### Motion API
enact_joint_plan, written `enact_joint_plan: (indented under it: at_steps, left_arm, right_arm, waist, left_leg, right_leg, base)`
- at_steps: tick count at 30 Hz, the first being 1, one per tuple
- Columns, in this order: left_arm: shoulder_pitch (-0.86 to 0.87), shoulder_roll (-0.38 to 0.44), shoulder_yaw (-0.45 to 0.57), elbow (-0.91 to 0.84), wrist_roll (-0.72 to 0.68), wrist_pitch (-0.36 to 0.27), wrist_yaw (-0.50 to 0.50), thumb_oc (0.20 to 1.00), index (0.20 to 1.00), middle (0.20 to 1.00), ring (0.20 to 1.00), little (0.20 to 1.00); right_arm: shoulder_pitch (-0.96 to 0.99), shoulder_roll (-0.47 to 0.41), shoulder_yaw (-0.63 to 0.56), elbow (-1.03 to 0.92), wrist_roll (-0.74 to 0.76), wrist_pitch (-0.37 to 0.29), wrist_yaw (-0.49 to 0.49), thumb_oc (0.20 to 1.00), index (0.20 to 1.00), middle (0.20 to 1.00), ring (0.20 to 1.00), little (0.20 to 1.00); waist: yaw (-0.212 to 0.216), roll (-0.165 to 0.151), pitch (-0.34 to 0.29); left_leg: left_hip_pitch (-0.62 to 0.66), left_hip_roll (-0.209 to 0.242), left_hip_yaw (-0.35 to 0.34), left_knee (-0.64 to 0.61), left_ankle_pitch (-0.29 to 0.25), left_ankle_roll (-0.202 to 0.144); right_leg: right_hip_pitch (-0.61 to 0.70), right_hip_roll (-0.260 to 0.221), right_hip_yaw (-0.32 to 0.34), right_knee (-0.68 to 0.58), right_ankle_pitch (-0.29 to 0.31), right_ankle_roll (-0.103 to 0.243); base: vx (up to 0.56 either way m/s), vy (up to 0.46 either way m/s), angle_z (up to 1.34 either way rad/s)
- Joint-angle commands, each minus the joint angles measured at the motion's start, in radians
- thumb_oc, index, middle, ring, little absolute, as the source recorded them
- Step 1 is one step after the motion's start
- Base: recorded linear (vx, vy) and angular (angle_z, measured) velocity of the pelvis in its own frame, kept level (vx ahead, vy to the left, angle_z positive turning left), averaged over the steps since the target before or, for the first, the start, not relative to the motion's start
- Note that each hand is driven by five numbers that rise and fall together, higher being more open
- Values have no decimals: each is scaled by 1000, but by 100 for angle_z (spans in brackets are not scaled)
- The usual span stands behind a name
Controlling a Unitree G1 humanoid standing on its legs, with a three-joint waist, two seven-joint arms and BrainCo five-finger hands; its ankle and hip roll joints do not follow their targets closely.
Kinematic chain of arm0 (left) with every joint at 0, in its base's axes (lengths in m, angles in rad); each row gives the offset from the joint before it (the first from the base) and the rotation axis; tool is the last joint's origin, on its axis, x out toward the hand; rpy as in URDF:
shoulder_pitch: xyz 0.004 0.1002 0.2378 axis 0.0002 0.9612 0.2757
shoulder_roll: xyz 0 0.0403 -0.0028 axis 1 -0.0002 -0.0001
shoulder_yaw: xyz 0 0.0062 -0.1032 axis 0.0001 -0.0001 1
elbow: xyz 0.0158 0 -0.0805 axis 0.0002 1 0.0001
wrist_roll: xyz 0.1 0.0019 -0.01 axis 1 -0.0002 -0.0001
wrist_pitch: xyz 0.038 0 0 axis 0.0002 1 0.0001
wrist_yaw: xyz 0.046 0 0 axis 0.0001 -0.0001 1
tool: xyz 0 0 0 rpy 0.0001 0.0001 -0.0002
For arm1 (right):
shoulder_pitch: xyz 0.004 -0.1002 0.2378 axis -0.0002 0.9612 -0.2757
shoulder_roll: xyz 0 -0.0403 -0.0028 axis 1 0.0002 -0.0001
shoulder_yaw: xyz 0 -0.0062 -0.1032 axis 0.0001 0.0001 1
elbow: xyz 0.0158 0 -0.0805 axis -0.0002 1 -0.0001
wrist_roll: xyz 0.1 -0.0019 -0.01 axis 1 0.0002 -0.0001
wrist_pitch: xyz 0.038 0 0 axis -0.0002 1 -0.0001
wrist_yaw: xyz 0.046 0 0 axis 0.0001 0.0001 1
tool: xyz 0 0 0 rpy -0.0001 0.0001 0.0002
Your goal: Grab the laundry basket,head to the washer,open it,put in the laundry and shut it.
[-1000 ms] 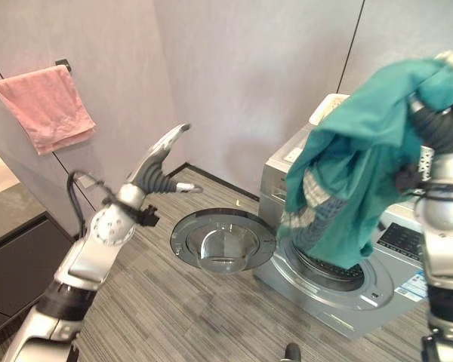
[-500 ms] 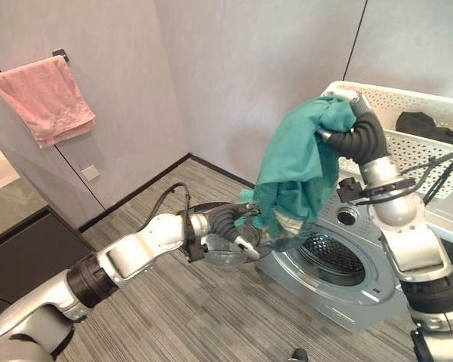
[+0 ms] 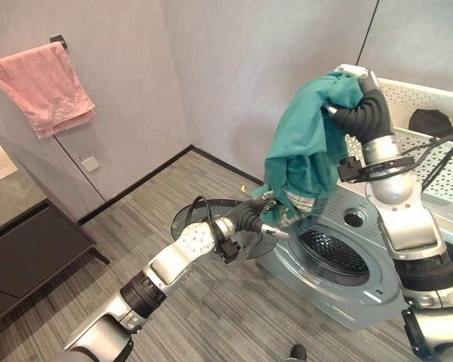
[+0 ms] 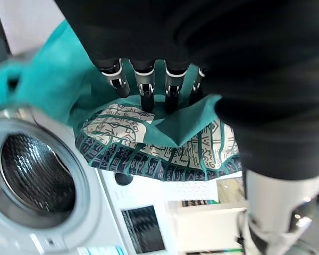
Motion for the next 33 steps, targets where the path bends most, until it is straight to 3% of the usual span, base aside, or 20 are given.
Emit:
enact_joint_plan:
  at_steps: [1, 3, 9, 12, 16, 25, 33]
  left_arm:
    - [-78, 79, 83, -61, 279, -135, 36, 1000, 1000, 1000, 1000, 1000]
    - [-84, 87, 82, -41, 391, -160, 48, 1000, 1000, 1000, 1000, 1000]
    - [-104, 43, 41, -4, 506, -166, 68, 1000, 1000, 1000, 1000, 1000]
    - [-123, -25, 24, 75, 487, -148, 106, 1000, 1000, 1000, 1000, 1000]
    - [-129, -47, 15, 122, 496, -144, 132, 1000, 1000, 1000, 1000, 1000]
    - [-257, -224, -78, 479, 505, -103, 240, 1000, 1000, 1000, 1000, 1000]
    - [-280, -273, -86, 546, 438, -107, 269, 1000, 1000, 1000, 1000, 1000]
  right_arm:
    - [-70, 30, -92, -64, -6, -58, -43, 200, 200, 200, 200, 200]
    - [-56, 37, -104, -85, 3, -69, -41, 200, 200, 200, 200, 200]
    - [-52, 69, -107, -82, 1, -70, -69, 200, 200, 200, 200, 200]
    - [-44, 83, -104, -83, 6, -65, -84, 200, 200, 200, 200, 200]
    - [-45, 90, -99, -81, 20, -69, -95, 200, 200, 200, 200, 200]
    - [-86, 121, -31, -78, 84, -86, -132, 200, 200, 200, 200, 200]
    - [-105, 137, 14, -63, 110, -87, -135, 200, 200, 200, 200, 200]
  waist:
    - [53, -41, -12]
    - [54, -45, -9]
    - [57, -50, -5]
    - [51, -52, 1]
    - [48, -51, 6]
    - [11, -61, 17]
    - [5, -59, 16]
  left_leg:
    - [-46, -4, -37, 11, -89, 45]
    - [-49, -1, -41, 11, -88, 44]
    - [-60, -2, -47, 5, -81, 44]
    - [-68, -3, -54, 4, -79, 44]
    - [-72, -1, -56, 3, -77, 42]
    - [-82, 7, -41, 3, -73, 36]
    - [-83, 12, -29, 3, -74, 34]
  right_leg:
    - [-42, -62, -5, 112, -94, 29]
    - [-47, -60, -2, 116, -98, 29]
    - [-56, -58, 4, 121, -104, 25]
    - [-65, -58, 4, 137, -117, 20]
    - [-75, -58, 7, 149, -124, 18]
    - [-96, -55, 6, 171, -134, 14]
    - [-95, -46, 2, 152, -123, 13]
  base:
    - [-2, -35, -2]
    - [-3, -18, 0]
    - [0, 0, 0]
    - [-11, -12, 4]
    - [-1, -3, 1]
    - [-4, -6, 3]
    - [-6, -12, -3]
